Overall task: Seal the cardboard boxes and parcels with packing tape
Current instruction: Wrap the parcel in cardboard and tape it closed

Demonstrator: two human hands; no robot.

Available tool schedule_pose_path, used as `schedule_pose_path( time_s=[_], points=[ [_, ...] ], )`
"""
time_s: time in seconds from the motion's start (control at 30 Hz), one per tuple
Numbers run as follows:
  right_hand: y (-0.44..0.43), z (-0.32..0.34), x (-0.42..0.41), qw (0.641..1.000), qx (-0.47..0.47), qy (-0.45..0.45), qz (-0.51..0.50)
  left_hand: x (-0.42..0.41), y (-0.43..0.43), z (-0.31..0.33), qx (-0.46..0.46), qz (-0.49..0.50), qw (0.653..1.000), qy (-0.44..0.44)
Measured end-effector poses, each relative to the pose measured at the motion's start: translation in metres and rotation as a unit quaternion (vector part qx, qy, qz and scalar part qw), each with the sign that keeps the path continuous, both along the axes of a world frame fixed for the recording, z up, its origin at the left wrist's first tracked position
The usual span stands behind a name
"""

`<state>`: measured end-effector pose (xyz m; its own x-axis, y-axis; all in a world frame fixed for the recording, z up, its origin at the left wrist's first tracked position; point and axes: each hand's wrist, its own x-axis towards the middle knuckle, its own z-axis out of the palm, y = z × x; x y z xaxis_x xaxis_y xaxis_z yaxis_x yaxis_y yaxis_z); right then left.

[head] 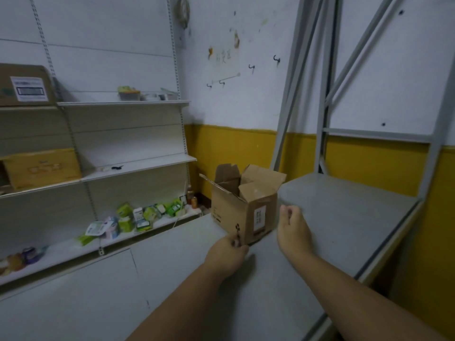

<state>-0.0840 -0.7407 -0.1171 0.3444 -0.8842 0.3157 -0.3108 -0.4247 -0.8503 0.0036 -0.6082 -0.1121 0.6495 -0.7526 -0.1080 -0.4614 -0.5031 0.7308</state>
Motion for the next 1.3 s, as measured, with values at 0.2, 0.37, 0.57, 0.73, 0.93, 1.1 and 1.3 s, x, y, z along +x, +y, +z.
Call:
schedule_pose_path(
  time_s=[0.2, 0.37, 0.57, 0.73, 0.93, 1.1, 1.3],
  points=[
    [0.074, 0.003, -0.023, 0.934, -0.236, 0.152, 0.219, 0.001, 0.080, 0.047, 0.047, -0.027, 0.991, -0.122],
    [0.125, -0.019, 0.006, 0.860, -0.307, 0.294, 0.282, 0.012, 0.200, 0.087, 0.076, 0.046, 0.977, -0.196],
    [0.133, -0.045, 0.016, 0.851, -0.345, 0.317, 0.238, -0.007, 0.343, 0.089, 0.076, 0.177, 0.967, -0.165],
    [0.136, -0.042, 0.008, 0.870, -0.331, 0.297, 0.213, -0.060, 0.399, 0.065, 0.083, 0.180, 0.963, -0.182],
    [0.146, -0.041, -0.003, 0.900, -0.296, 0.260, 0.186, -0.115, 0.418, 0.025, 0.167, 0.128, 0.945, -0.252],
    [0.185, -0.026, -0.004, 0.898, -0.364, 0.164, 0.185, -0.117, 0.440, 0.033, 0.092, 0.125, 0.930, -0.333],
    [0.355, 0.043, 0.034, 0.840, -0.280, 0.076, 0.458, -0.078, 0.528, 0.081, 0.086, 0.331, 0.890, -0.301]
  ],
)
